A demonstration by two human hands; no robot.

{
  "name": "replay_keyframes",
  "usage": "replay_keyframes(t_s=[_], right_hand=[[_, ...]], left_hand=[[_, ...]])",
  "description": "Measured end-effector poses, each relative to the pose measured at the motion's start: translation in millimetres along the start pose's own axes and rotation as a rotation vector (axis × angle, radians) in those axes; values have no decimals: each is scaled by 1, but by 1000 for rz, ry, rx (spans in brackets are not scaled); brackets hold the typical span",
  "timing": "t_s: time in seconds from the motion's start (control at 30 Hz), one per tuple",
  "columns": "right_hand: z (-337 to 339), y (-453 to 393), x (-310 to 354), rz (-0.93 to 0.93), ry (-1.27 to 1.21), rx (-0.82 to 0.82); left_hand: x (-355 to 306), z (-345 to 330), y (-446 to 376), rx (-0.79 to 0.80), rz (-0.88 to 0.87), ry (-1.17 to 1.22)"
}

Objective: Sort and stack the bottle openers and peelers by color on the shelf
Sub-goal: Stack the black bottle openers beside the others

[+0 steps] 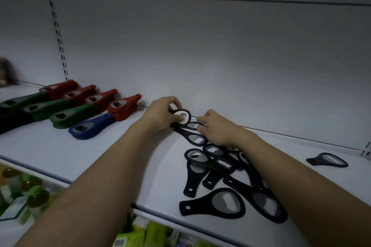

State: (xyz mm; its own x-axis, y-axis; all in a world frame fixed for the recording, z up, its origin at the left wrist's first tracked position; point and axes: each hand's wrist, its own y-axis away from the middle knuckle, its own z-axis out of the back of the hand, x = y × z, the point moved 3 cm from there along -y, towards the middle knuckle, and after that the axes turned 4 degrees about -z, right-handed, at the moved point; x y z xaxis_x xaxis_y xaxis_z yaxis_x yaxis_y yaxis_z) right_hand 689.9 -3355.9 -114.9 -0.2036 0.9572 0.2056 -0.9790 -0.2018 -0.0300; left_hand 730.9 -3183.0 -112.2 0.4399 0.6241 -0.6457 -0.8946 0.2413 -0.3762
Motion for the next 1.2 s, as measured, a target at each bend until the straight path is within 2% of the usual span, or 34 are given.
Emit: replay_keyframes(t_s=[0.13, 0.23, 0.37, 0.53, 0.63, 0.73, 0.83, 1.0, 1.1, 1.2], right_hand=[[5, -2, 3, -29, -6, -1], [21, 9, -8, -78, -196, -42], [24, 40, -37, -219, -554, -258], [31, 62, -48, -302, -1189, -344], [37, 63, -35, -259, -1425, -325], [35, 63, -21, -192, -1540, -246], [31, 61, -12, -179, -1503, -195], [23, 62, -5, -193, -1319, -212], [25, 65, -3, -168, -1155, -232], [36, 69, -10, -142, -823, -217]], left_hand=[[-16, 8, 7, -179, 44, 408], [-20, 13, 11, -253, 112, 649], [-26, 18, 16, -236, 115, 851], [-32, 8, 22, -159, 208, 1125], [-35, -1, 23, -110, 260, 1212], [-40, -9, 26, -10, 255, 1135], [-49, -16, 30, 115, 219, 1055], [-61, -25, 38, 319, 233, 1142], [-59, -24, 39, 297, 166, 1037], [-52, -20, 35, 168, 182, 991]])
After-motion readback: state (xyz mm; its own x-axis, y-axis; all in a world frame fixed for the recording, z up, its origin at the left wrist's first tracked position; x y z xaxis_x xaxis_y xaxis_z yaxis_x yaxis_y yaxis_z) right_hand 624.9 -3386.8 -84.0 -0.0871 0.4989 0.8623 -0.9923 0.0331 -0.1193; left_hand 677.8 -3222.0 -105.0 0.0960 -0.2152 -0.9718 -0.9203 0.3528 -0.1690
